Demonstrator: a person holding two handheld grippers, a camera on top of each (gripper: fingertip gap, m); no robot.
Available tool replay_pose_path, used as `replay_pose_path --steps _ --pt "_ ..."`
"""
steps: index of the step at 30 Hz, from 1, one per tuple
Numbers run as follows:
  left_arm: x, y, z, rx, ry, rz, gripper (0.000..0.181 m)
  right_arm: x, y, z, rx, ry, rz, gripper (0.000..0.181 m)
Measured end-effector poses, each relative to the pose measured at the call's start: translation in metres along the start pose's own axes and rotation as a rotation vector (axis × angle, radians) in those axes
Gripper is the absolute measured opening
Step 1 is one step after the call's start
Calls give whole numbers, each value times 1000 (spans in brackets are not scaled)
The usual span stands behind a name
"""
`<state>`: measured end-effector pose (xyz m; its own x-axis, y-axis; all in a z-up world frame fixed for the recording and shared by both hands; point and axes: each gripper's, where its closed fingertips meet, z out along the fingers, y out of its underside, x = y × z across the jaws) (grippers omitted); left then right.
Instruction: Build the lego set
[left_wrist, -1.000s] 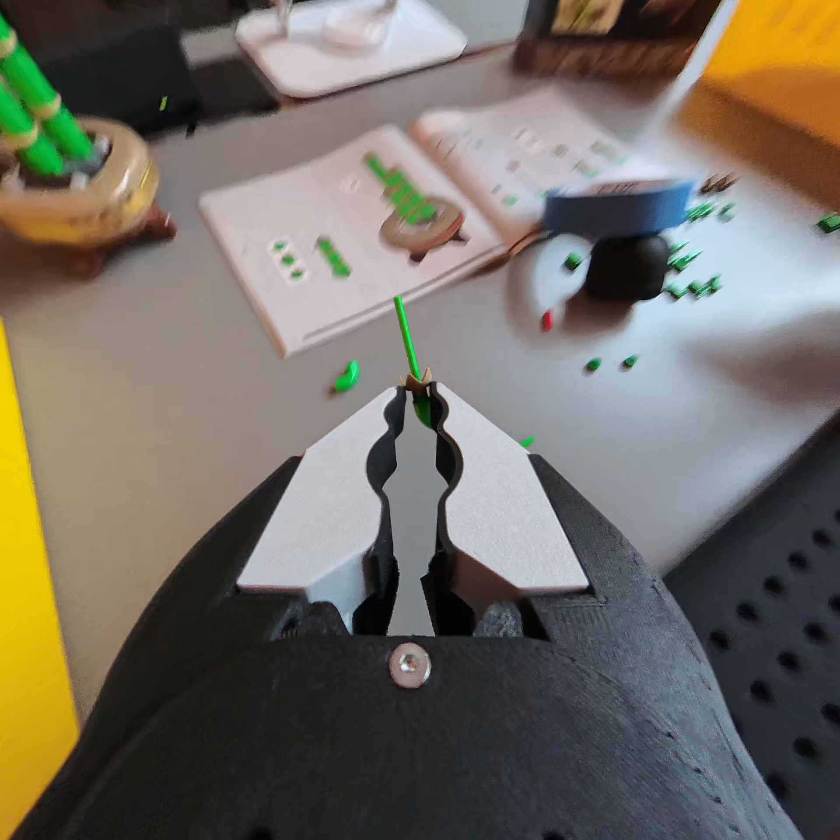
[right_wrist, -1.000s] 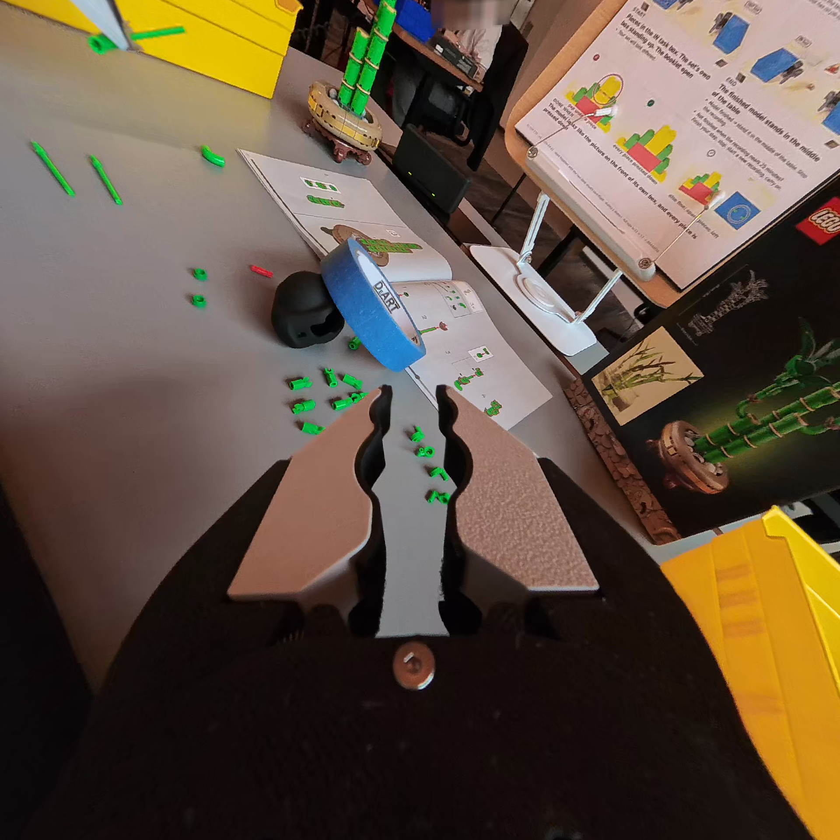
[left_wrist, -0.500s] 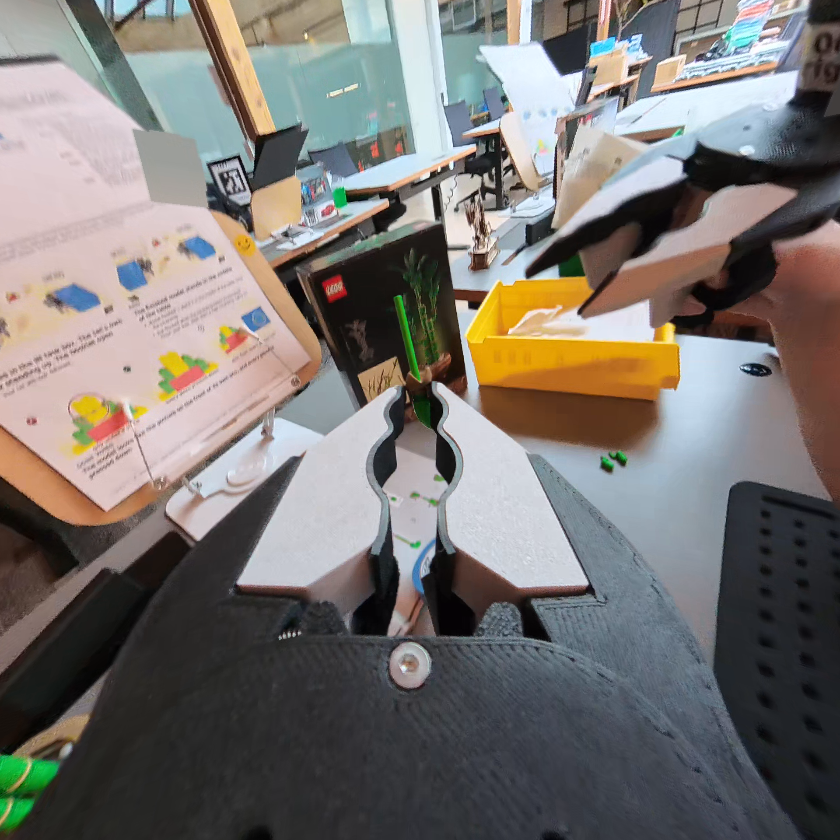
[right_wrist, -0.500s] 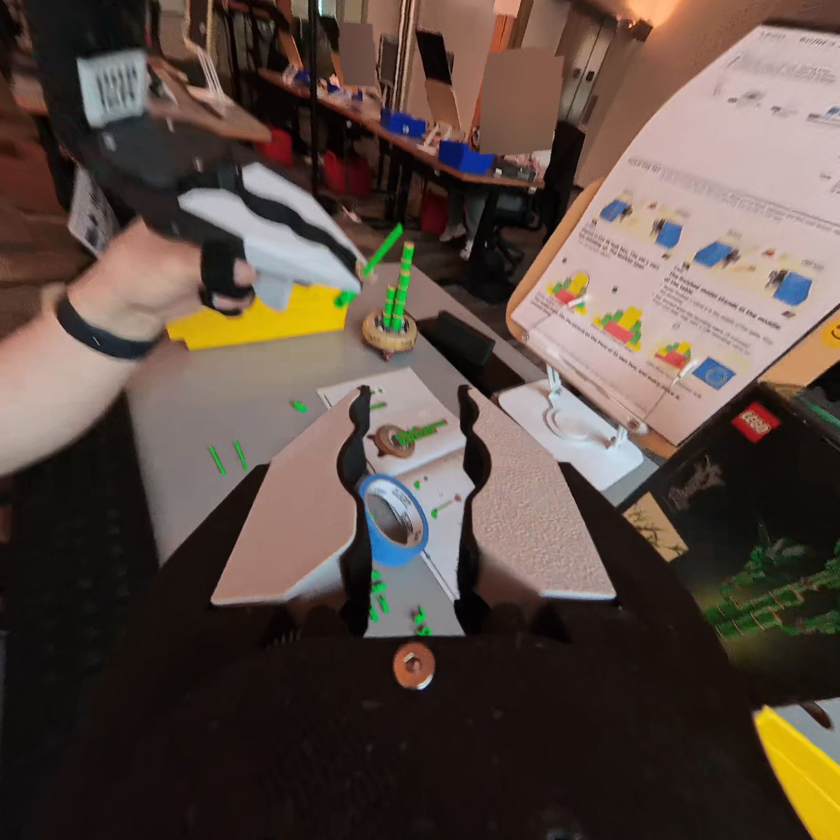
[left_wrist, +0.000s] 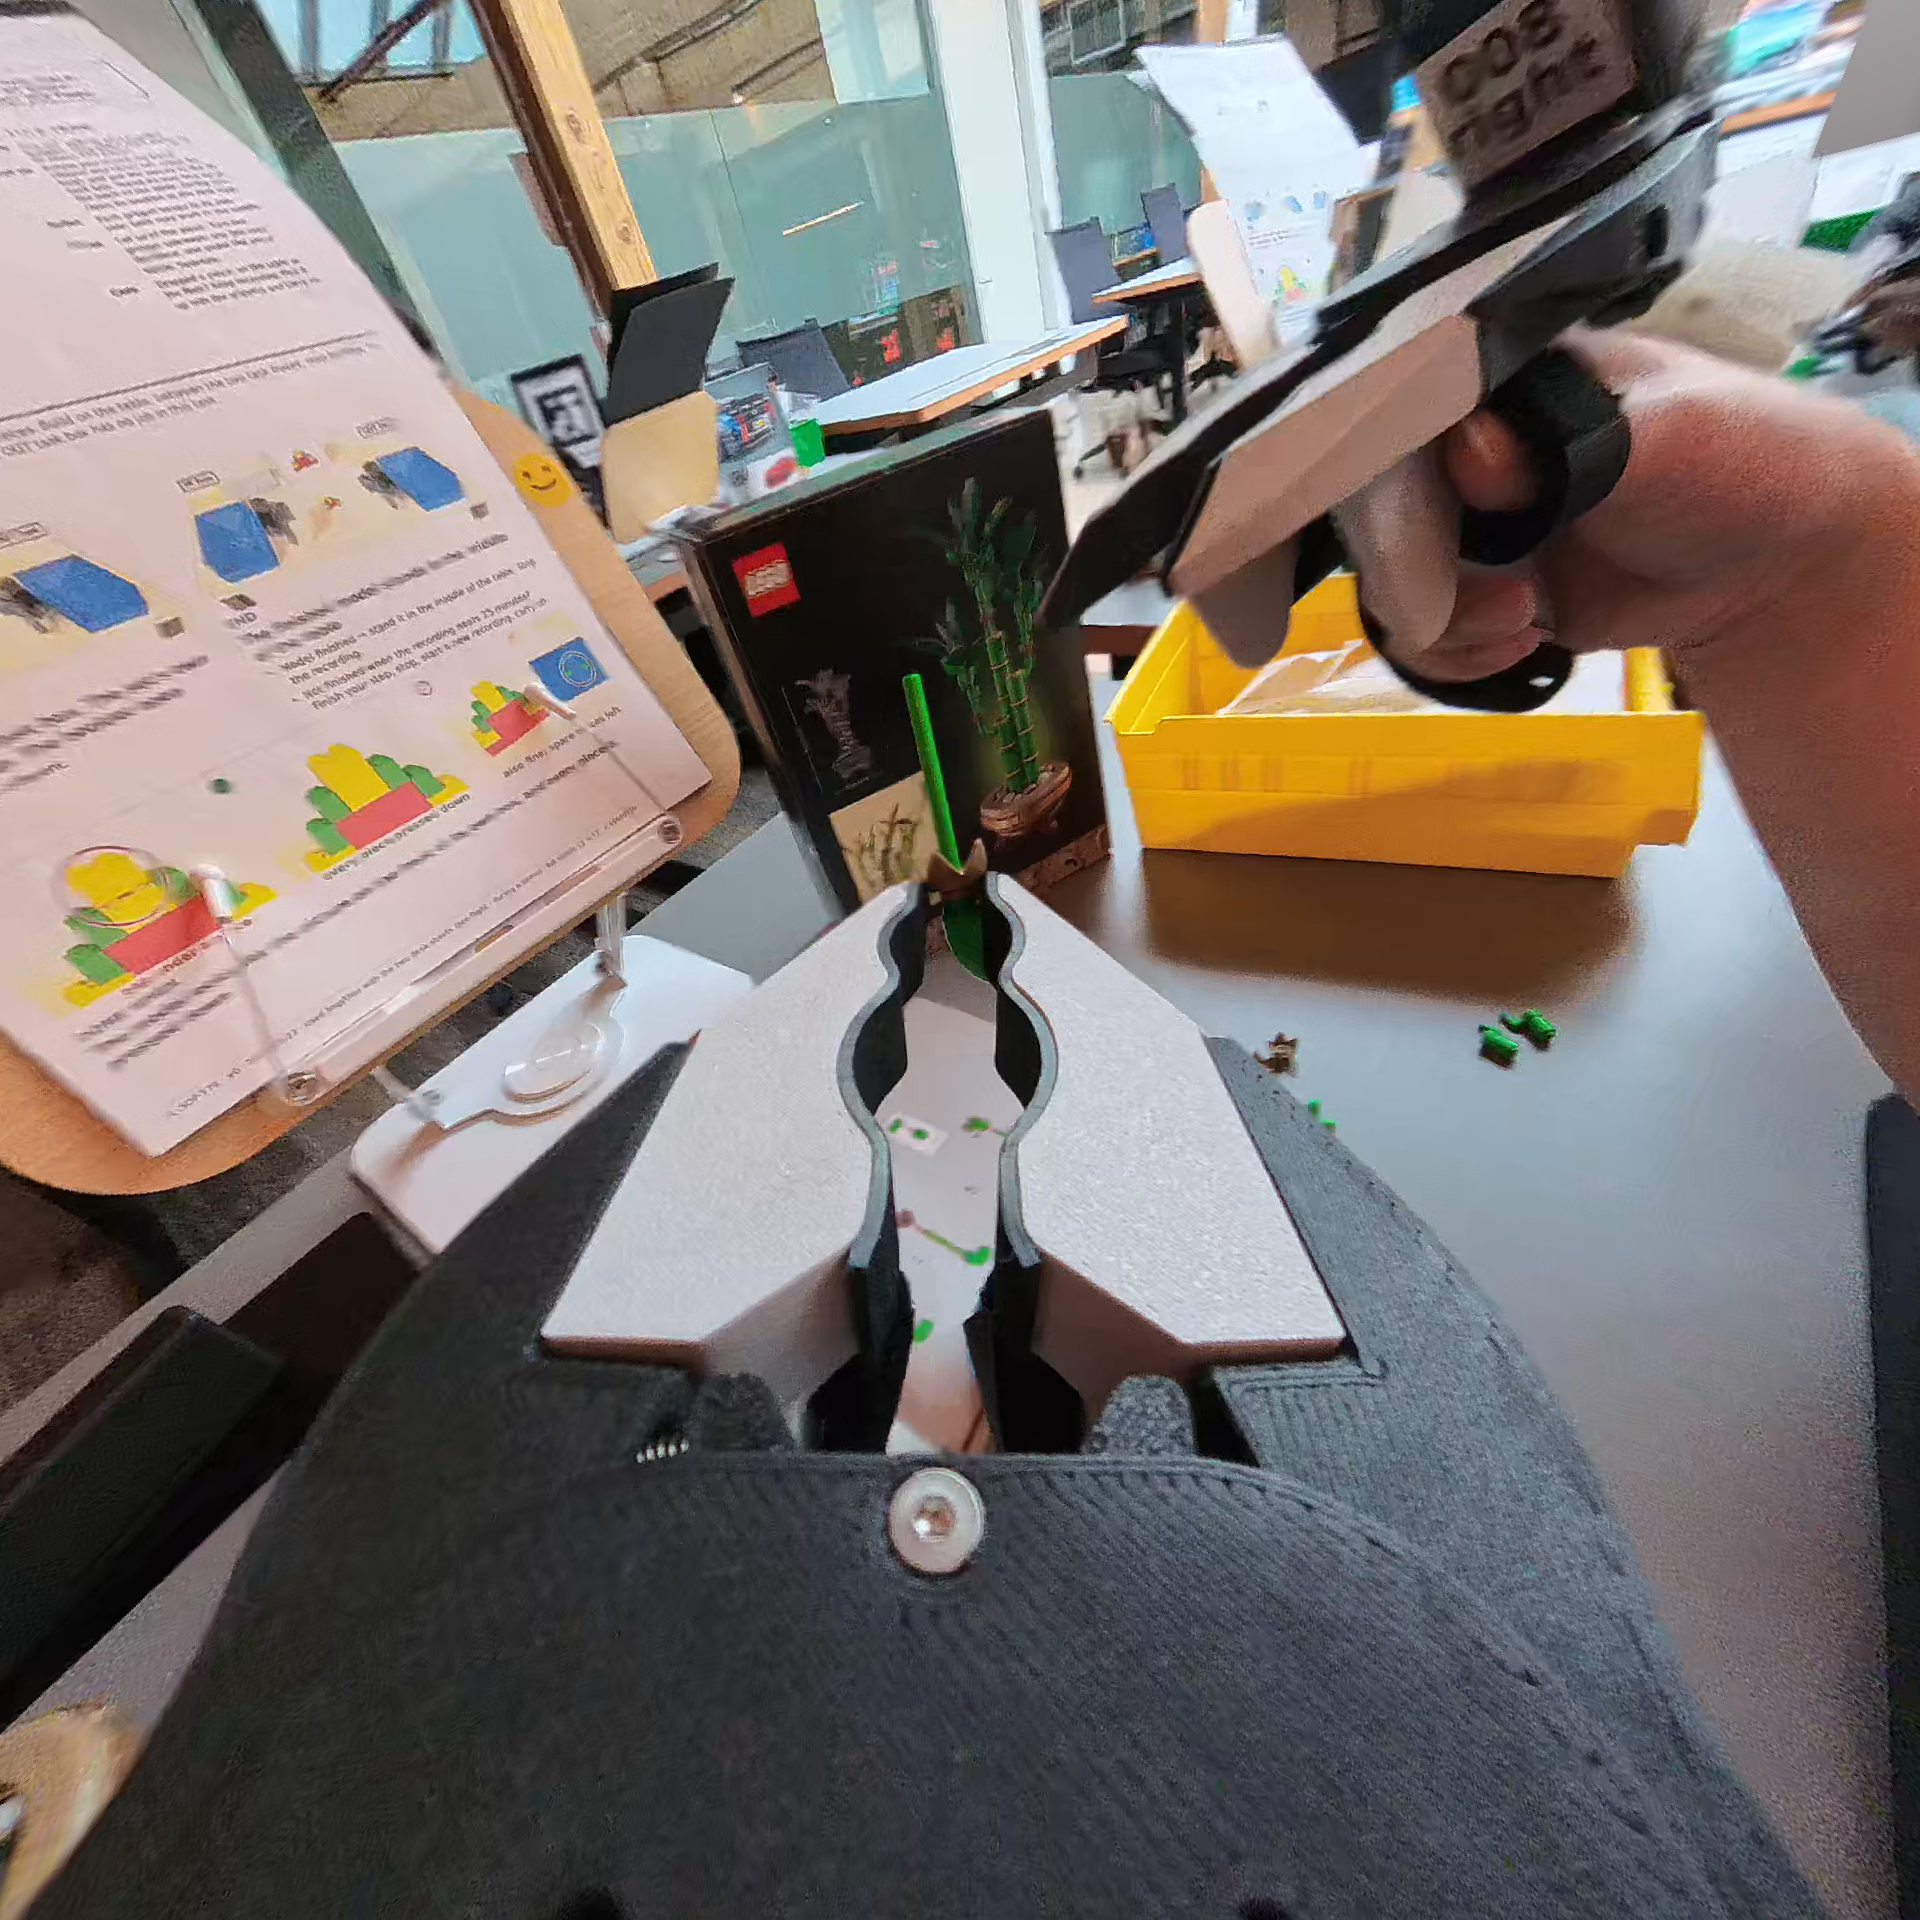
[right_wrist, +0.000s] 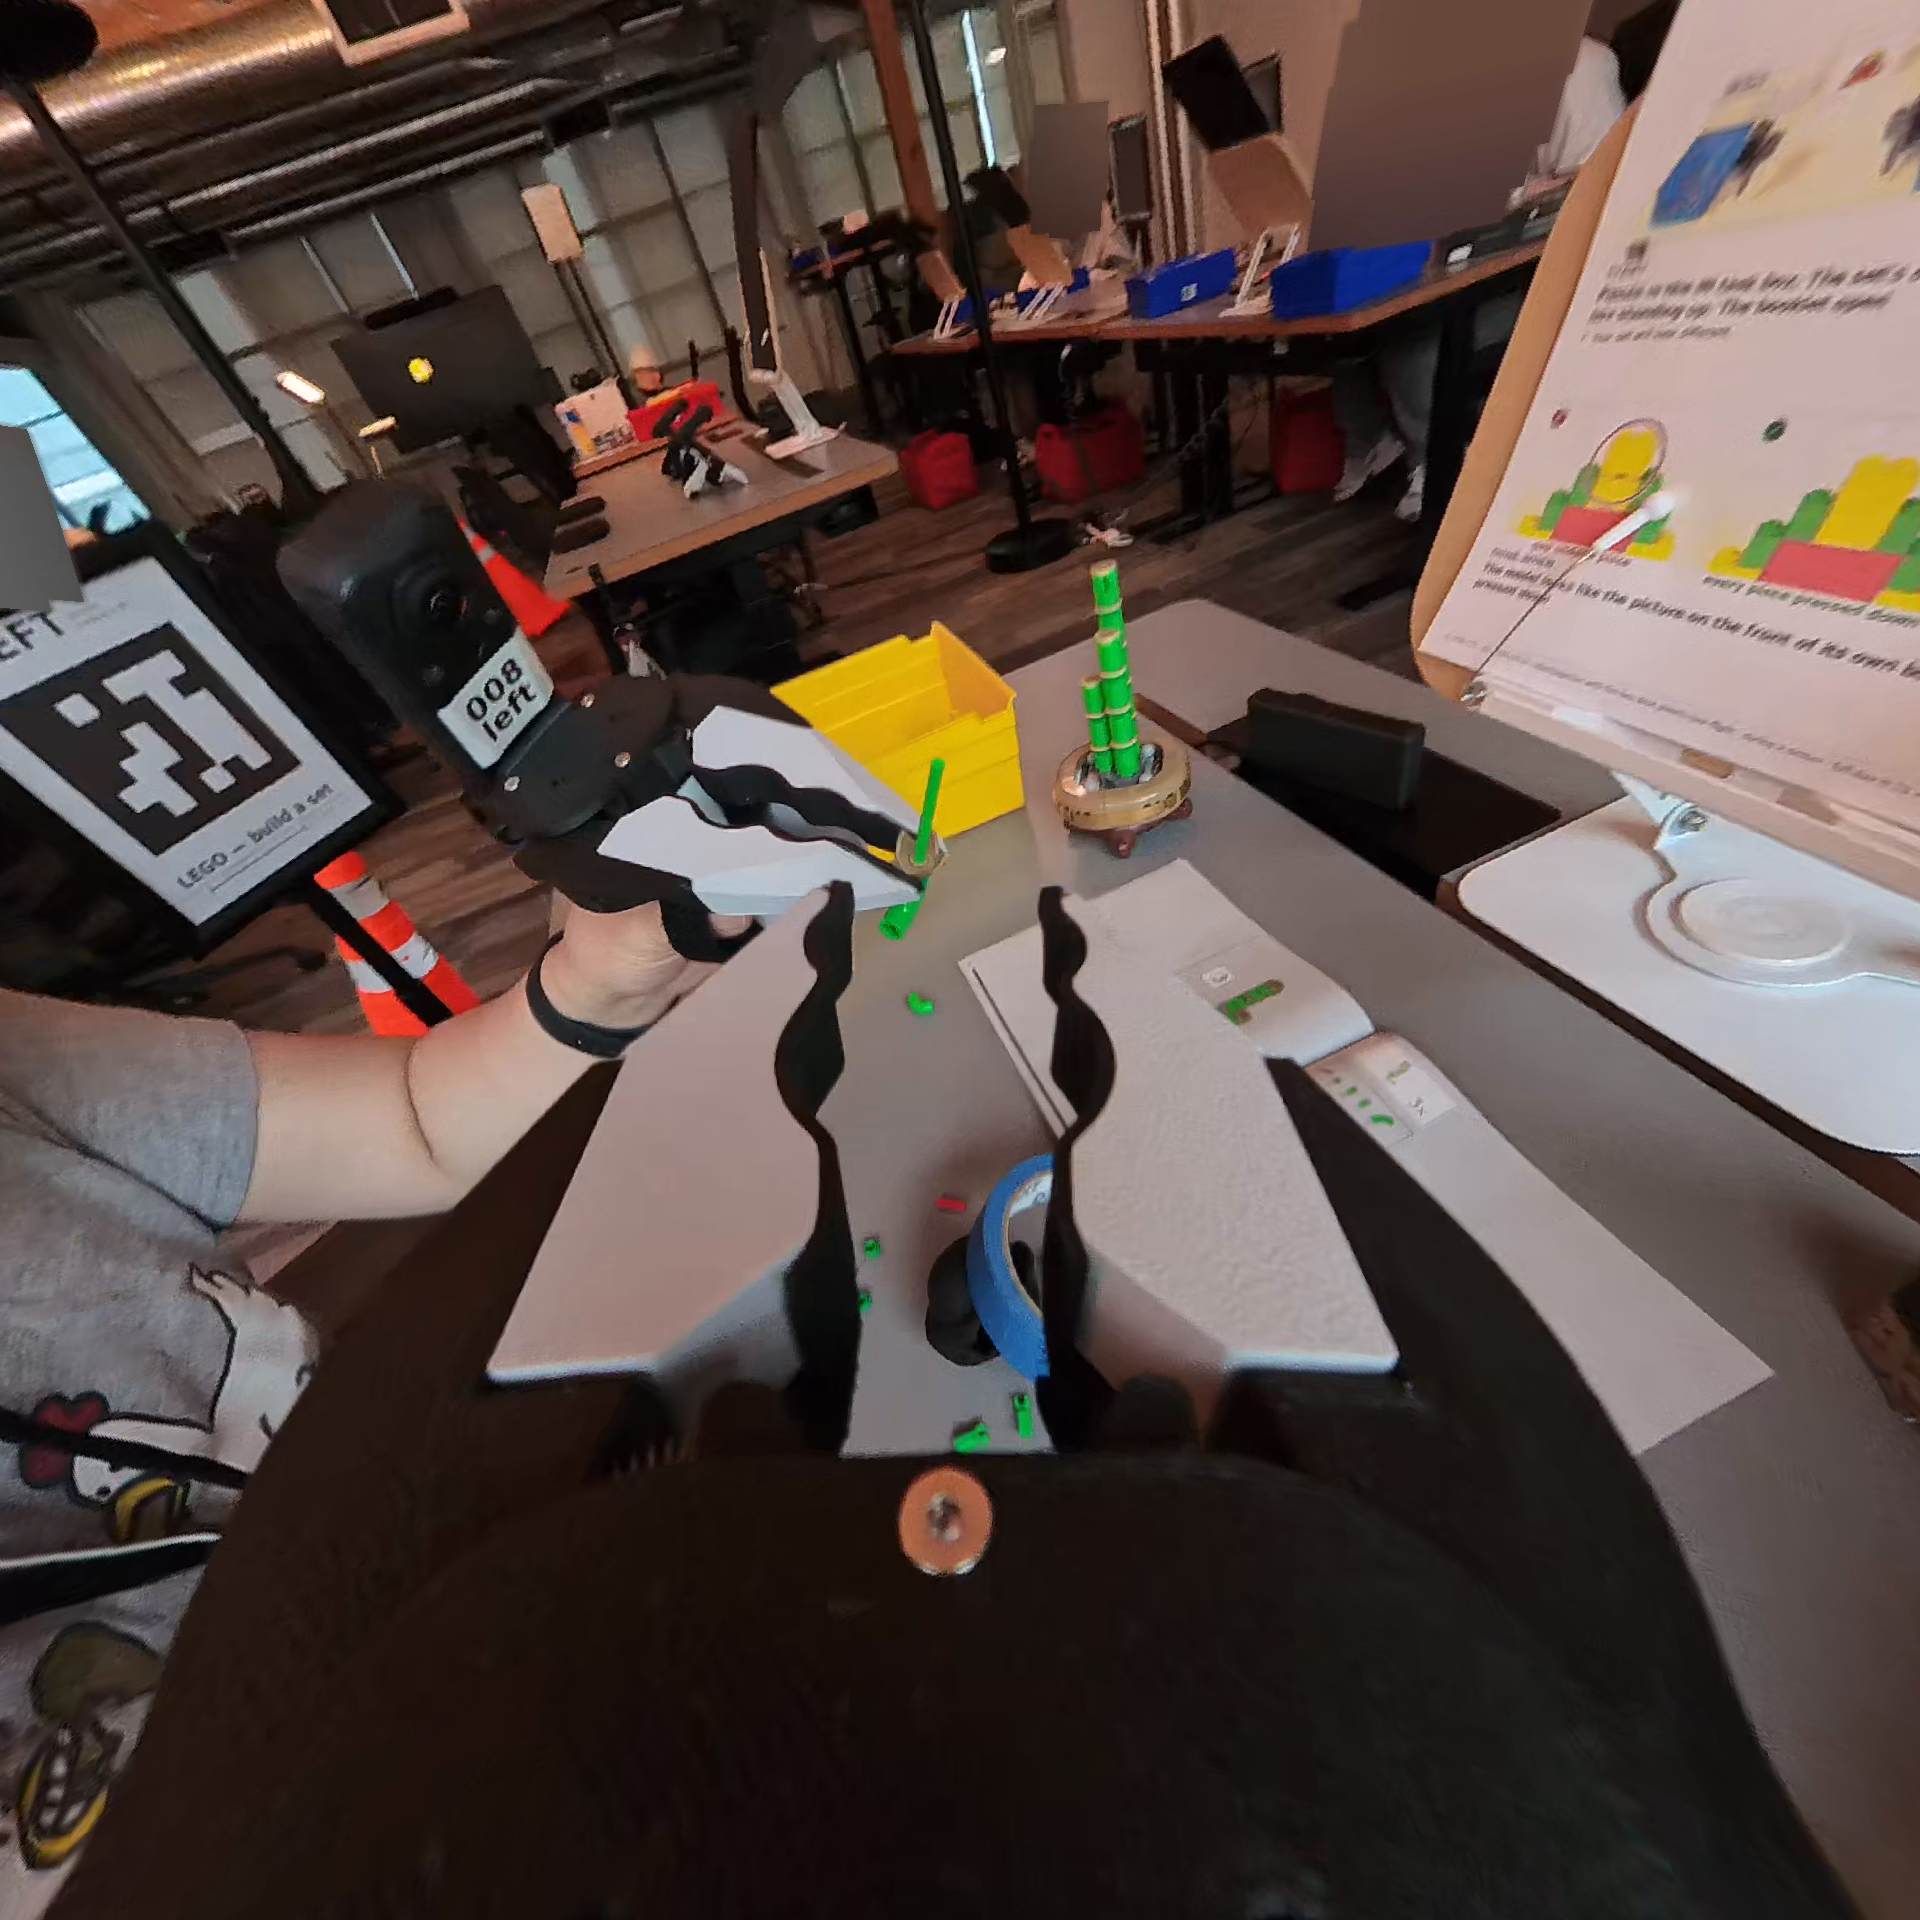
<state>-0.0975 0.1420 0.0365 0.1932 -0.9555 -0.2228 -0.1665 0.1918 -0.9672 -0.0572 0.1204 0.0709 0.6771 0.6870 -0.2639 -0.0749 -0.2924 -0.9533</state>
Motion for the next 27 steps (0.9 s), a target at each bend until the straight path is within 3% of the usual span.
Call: replay_pose_path --steps 5,10,14,18,27 --pt "18 3 5 67 217 -202 8 -6 38 16 -159 -100 -106 34" --pt "26 -5 -1 133 353 -296 7 -9 41 16 -152 -145 -175 35" --pt "21 0 -1 109 306 -248 8 -12 43 15 -169 -156 -151 35" --pt "12 2 -2 80 202 -144 8 0 43 19 -211 -27 -161 35" --pt "34 -8 -4 92 292 -127 7 -26 32 22 -135 -146 -230 36"
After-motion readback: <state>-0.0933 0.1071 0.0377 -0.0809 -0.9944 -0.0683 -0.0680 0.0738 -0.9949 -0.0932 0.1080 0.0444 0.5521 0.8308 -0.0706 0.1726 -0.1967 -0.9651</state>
